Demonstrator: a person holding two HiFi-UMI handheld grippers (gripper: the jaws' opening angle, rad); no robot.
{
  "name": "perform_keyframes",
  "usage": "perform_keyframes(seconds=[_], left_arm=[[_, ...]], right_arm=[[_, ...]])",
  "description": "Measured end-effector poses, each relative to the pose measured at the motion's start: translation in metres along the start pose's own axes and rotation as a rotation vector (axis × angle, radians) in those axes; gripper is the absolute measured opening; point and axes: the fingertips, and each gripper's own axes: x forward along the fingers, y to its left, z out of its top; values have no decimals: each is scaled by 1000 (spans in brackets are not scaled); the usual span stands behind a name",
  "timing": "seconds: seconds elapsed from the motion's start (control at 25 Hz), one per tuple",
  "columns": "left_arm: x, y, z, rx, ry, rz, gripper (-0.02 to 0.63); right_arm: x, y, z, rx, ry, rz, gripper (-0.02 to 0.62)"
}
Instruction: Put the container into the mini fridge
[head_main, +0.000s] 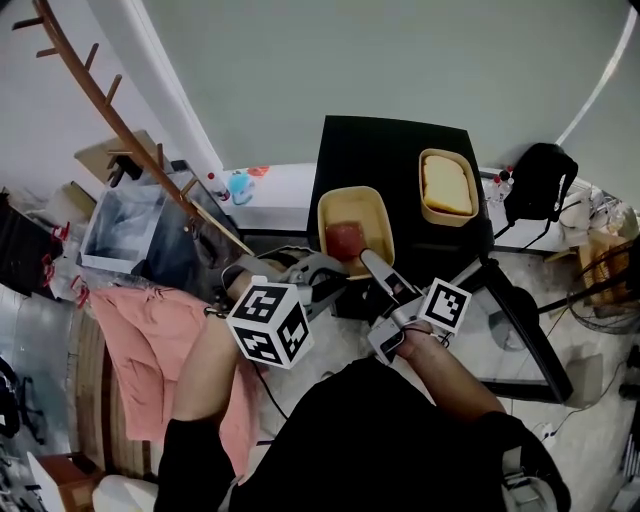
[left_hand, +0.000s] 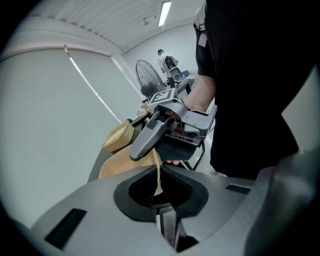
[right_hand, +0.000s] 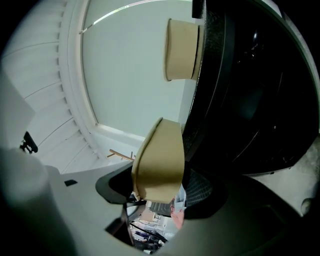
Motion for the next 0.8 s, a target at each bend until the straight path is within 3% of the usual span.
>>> perform_keyframes(seconds=[0.08,0.44,0.8], left_arm=[[0,-4,0,-2,-4,2,34],[-4,-20,7,-37,-84,58,38],[-26,-40,7,-301,-306,115,117]], right_arm=[[-1,2,-2,13,-1,18,247],[-16,2,-12,61,-6,76,225],[-36,5,-31,40,10,106,224]])
